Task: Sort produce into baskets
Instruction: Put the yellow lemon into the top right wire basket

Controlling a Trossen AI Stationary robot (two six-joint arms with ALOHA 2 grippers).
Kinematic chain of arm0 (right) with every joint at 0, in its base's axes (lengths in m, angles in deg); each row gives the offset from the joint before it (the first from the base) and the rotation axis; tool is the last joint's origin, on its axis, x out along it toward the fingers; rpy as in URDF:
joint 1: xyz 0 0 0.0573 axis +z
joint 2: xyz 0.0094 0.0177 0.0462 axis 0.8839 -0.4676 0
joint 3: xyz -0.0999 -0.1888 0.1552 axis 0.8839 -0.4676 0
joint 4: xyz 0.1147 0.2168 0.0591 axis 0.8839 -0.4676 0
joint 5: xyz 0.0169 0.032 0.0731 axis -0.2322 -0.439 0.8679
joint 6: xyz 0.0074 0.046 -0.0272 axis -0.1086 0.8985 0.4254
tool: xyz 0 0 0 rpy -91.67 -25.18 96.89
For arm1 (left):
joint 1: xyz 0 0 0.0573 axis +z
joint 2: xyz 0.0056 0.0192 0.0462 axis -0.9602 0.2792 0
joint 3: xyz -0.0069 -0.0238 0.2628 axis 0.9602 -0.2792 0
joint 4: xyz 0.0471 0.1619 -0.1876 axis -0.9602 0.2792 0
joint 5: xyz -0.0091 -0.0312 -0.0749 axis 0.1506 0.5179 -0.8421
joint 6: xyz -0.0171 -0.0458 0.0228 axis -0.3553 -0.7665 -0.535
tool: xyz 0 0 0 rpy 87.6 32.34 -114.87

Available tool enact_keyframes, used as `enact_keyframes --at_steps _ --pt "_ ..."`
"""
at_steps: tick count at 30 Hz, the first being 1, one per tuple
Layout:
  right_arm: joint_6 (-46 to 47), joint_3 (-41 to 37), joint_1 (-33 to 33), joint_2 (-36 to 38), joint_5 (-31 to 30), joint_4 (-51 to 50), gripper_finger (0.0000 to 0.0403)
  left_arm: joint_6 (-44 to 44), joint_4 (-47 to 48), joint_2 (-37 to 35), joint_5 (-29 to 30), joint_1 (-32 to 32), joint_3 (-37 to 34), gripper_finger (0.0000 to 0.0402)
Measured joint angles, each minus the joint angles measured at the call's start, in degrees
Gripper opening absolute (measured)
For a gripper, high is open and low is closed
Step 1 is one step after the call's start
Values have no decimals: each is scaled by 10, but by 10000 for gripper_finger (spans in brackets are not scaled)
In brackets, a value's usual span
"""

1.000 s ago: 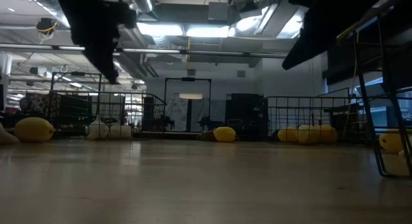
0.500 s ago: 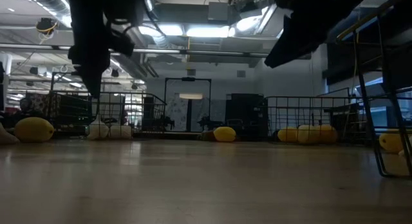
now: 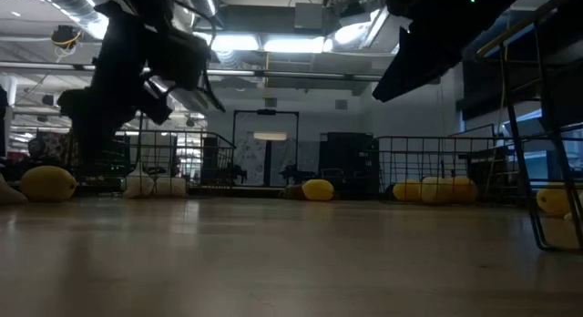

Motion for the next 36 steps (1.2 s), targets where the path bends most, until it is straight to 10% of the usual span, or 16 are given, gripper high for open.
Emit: enact_keyframes --at_steps 36 --pt "4 0 0 -22 44 3 240 140 -19 144 -60 0 -55 210"
